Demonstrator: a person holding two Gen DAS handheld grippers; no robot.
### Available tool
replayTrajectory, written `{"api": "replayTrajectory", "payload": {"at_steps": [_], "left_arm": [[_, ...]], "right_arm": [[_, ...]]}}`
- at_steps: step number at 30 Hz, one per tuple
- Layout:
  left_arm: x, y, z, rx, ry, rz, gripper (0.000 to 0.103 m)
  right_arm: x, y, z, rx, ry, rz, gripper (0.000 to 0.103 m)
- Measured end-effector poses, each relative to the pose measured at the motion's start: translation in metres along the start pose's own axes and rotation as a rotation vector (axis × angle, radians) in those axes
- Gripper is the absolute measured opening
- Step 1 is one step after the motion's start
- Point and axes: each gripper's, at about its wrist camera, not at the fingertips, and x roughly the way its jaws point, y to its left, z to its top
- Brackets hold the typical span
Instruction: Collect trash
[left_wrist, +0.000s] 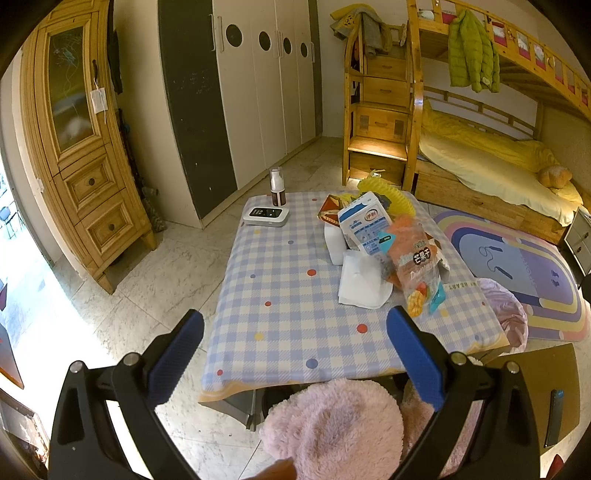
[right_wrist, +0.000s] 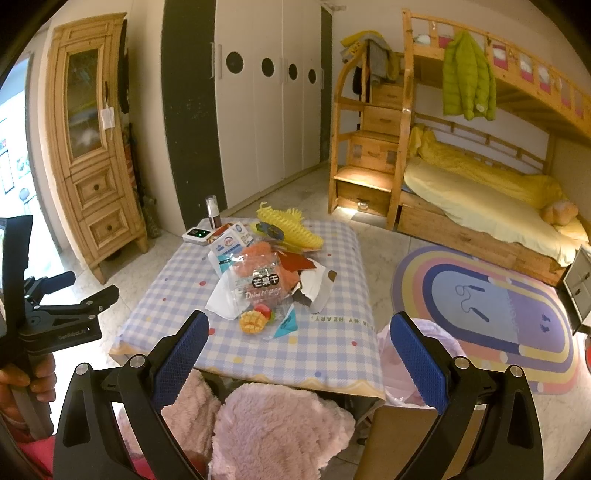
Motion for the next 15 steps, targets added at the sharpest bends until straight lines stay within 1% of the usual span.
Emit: {"api": "replayTrajectory", "payload": {"at_steps": [15], "left_arm": [[0.0003,-0.0007,0.0002,0.0,0.002,0.001,0.096]], "right_arm": [[-0.0007,0.0006,0.0002,0.001,0.001,0.0,0.098]]}}
